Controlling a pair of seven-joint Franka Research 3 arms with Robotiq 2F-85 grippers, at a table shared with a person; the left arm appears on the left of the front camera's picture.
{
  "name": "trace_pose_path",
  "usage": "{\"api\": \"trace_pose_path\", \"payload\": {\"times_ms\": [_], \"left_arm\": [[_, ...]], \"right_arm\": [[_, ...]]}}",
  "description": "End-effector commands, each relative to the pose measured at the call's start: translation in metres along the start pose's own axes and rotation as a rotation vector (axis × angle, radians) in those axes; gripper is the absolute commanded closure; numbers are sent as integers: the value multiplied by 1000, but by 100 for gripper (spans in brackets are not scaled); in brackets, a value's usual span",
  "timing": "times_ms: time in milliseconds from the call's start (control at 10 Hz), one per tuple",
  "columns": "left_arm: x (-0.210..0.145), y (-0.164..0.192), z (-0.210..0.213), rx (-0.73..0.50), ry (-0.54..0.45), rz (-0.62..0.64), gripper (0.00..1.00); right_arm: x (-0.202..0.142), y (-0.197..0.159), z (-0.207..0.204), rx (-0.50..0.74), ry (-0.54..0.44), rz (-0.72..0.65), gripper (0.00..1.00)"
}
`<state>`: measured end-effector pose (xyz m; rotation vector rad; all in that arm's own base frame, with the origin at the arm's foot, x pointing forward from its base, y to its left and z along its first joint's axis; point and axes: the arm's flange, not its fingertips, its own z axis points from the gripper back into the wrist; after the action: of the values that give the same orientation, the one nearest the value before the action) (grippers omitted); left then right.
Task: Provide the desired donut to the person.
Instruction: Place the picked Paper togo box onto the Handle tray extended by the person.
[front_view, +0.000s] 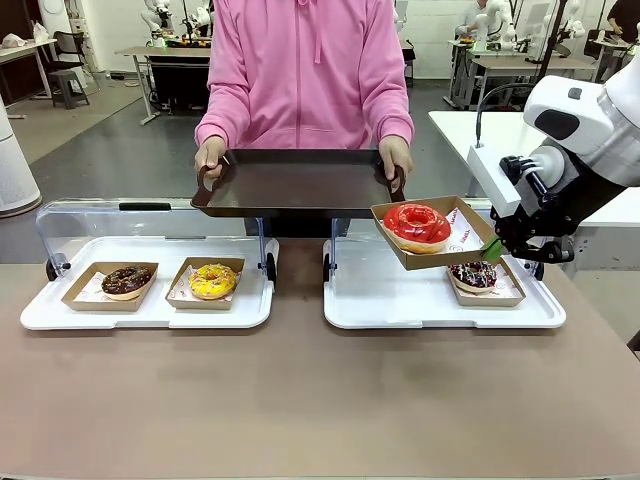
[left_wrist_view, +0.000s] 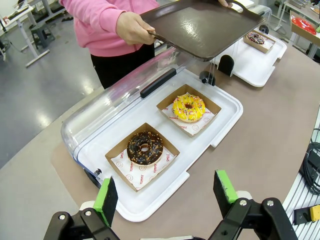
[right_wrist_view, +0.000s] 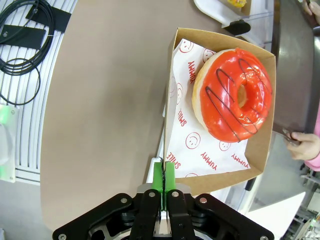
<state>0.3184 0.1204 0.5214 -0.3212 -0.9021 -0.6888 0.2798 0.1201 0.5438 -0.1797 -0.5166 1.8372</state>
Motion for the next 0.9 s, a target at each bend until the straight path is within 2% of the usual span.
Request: {"api": "trace_pose_path", "payload": {"times_ms": [0, 300, 600, 800], "left_arm": [[0, 0, 0, -6, -11, 6, 0], [0, 0, 0, -6, -11, 6, 0], [0, 0, 0, -6, -11, 6, 0], [0, 0, 0, -6, -11, 6, 0]], "right_arm": [[0, -3, -1, -16, -2, 0, 100], [0, 0, 0, 0, 0, 0, 99], [75, -93, -6, 36, 122, -144, 99], [107, -138, -18, -8, 128, -229, 99]]}}
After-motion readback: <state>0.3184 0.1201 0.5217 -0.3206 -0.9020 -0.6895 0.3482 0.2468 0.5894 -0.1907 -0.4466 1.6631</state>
